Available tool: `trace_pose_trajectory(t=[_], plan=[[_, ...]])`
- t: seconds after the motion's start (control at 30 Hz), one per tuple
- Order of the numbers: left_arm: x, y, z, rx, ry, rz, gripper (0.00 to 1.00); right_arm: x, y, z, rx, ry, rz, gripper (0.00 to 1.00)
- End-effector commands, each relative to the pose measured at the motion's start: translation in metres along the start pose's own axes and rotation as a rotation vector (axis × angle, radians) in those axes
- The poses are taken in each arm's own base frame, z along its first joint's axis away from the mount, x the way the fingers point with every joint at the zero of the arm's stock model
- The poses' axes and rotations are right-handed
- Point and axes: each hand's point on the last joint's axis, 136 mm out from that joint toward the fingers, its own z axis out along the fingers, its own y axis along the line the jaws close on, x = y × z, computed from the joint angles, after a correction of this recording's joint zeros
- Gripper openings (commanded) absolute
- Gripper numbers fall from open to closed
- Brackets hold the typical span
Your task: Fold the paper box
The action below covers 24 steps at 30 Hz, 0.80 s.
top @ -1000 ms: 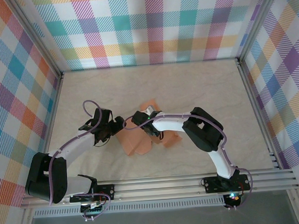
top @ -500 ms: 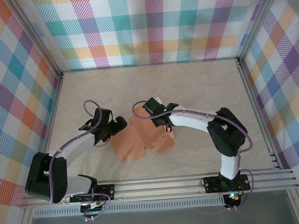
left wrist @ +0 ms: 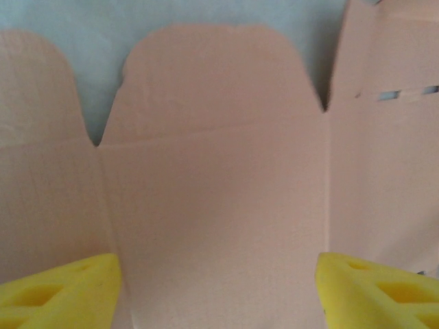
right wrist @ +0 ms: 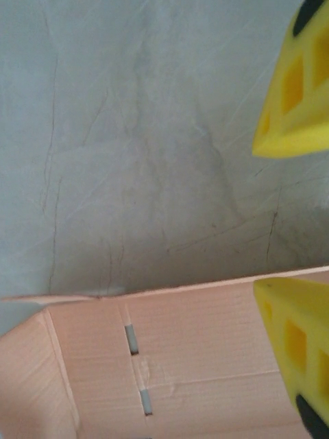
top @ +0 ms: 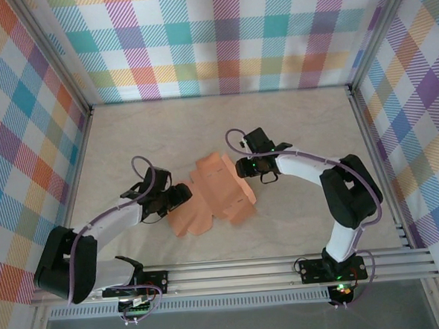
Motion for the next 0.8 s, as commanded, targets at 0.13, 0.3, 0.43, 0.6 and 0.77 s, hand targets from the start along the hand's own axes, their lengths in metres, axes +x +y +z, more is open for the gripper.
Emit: trace_pose_trajectory(t=[0.13,0.3,0.43,0.6,0.77], plan=[[0.013,0.014,0.016,-0.061,0.069,-0.008,0.63,0.013,0.015,0.014,-0.089,0.037,-0.048,0.43],[0.014,0.018,0.019,-0.081,0.074,-0.007,0.62,0.017,0.020,0.016,-0.118,0.039,-0.058,0.35],[0.013,0.018,0.018,-0.084,0.072,-0.007,0.62,0.018,0.013,0.018,-0.058,0.045,-0.084,0.14],[0.011,0.014,0.017,-0.078,0.070,-0.002,0.62,0.016,0.010,0.016,0.080,0.037,-0.177,0.03],[0.011,0.013,0.020,-0.074,0.075,-0.003,0.62,0.014,0.005,0.013,0.341,0.027,-0.309,0.00]])
